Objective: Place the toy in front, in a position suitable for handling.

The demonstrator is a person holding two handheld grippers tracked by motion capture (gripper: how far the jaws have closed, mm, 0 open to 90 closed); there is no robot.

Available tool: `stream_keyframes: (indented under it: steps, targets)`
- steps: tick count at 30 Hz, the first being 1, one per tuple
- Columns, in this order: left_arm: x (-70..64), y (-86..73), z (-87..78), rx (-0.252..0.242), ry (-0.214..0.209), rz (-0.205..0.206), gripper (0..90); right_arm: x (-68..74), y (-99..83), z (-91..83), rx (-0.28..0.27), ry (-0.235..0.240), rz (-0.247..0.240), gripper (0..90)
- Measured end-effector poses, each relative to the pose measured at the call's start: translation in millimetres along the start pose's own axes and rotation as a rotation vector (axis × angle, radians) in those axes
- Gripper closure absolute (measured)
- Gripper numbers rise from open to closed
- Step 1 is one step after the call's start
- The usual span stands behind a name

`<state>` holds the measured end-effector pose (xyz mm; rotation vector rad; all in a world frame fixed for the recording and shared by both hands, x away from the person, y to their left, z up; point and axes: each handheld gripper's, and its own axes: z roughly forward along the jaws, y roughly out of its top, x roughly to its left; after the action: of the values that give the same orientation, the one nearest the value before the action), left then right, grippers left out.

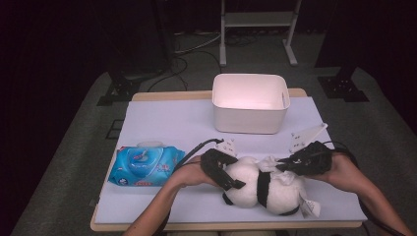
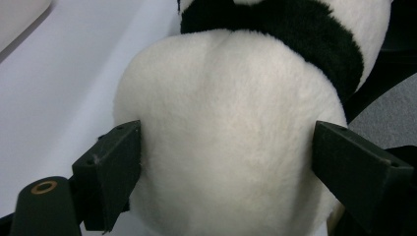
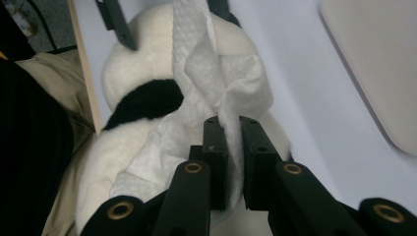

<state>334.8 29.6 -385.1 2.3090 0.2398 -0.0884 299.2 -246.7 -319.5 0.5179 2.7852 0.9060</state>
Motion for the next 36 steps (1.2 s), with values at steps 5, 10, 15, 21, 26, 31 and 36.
stream_keyframes:
  steps: [5,10,15,21,26,31,36]
  targets:
    - [-1.6,-2.2,-0.2,-0.011,0.002,-0.012,13.1,-10.9,-10.2,-3.3,-0.013,0.004,0.053,81.5]
    - [0.6,-3.2,-1.6,-0.007,-0.007,-0.017,12.6,-9.1,-10.7,4.5,-0.014,0.016,0.049,81.6]
    - [3.4,0.1,-2.3,0.003,-0.020,-0.028,8.9,-5.1,-10.1,6.9,-0.002,0.016,0.034,81.8]
    - [10.8,3.4,0.9,0.021,-0.030,-0.043,3.0,1.5,-6.9,11.7,0.002,0.011,-0.001,82.0]
    - [16.6,9.0,4.4,0.026,-0.069,-0.040,2.1,2.0,-7.2,12.6,0.002,0.013,-0.012,82.1]
    - [22.0,16.7,10.1,0.057,-0.104,-0.029,2.0,3.6,-5.8,13.9,0.004,0.020,-0.027,82.1]
    - [26.2,20.2,18.7,0.089,-0.139,-0.036,0.0,5.5,-5.5,14.3,0.006,0.022,-0.033,82.3]
